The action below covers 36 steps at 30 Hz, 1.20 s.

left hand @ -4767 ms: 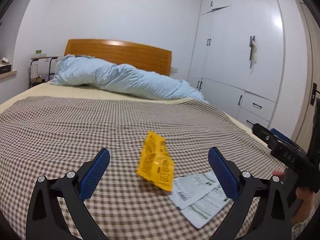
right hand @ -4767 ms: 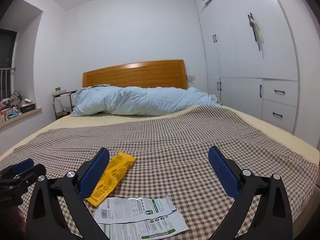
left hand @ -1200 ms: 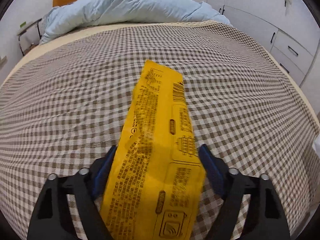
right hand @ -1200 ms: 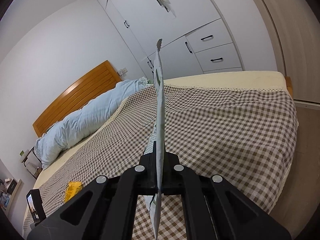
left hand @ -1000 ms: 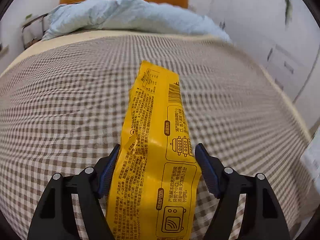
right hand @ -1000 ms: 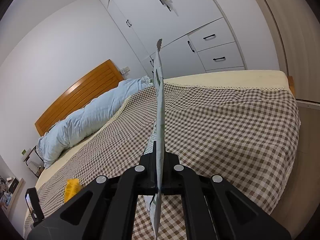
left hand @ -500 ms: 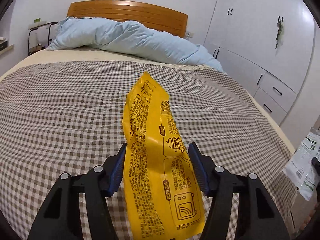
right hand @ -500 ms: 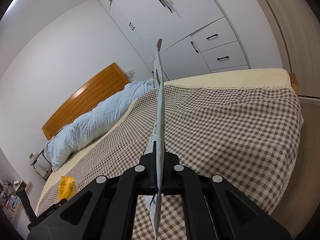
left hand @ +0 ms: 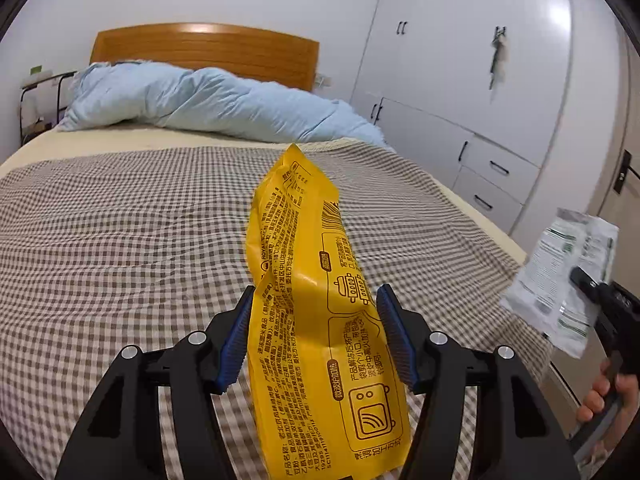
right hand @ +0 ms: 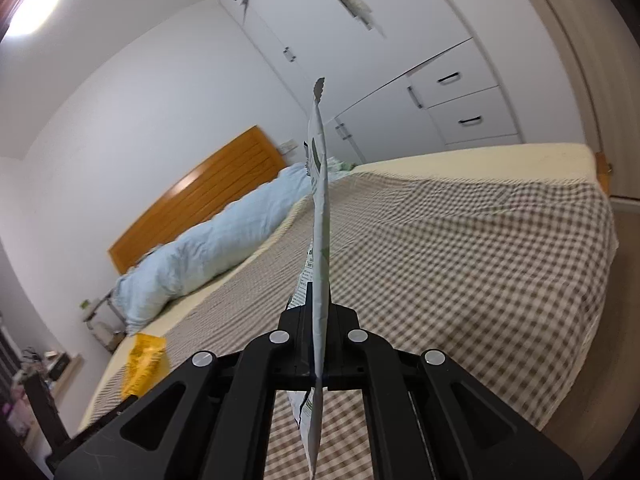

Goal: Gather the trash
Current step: 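Carry the yellow bag in the left tool while the right tool carries the paper packet to the bin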

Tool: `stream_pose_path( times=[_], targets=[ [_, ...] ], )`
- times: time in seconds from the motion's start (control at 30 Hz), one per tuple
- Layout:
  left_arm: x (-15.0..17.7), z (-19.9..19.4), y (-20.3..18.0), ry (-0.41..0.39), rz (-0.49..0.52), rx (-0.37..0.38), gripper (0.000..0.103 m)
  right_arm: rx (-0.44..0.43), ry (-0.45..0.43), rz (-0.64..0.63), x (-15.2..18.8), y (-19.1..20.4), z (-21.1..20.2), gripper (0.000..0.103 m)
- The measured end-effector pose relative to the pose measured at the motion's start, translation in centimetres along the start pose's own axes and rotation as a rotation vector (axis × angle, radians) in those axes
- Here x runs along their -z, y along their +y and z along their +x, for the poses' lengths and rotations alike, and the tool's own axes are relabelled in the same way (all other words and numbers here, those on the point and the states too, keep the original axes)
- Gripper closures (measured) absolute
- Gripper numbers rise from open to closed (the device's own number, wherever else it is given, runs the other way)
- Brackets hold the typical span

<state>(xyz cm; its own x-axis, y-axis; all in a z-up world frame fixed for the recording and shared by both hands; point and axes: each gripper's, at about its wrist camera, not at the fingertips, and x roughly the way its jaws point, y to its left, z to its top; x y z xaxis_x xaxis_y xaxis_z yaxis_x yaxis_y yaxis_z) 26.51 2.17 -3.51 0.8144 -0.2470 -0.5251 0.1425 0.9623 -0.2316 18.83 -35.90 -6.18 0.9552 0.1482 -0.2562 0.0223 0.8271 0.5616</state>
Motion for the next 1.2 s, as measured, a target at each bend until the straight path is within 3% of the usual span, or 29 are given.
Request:
stream_pose_path(
  times=[0.27,0.6,1.2],
  targets=[
    [1.2,-5.4,-2.2,-0.040,0.057,0.026,0.045,-0.045,-0.065,-0.137,-0.1,4.0,-5.3,0.101],
    [2.4,-12.9,-4.2,-0.074,0.114,0.041,0.045,-0.090,-0.067,-0.166,0.4,6.1,-11.2,0.101],
    [6.9,-20.7,-6.6,-0.079,0.161,0.064,0.045,-0.100,-0.059,-0.246,1.8,5.2,-19.4,0.101]
  ],
)
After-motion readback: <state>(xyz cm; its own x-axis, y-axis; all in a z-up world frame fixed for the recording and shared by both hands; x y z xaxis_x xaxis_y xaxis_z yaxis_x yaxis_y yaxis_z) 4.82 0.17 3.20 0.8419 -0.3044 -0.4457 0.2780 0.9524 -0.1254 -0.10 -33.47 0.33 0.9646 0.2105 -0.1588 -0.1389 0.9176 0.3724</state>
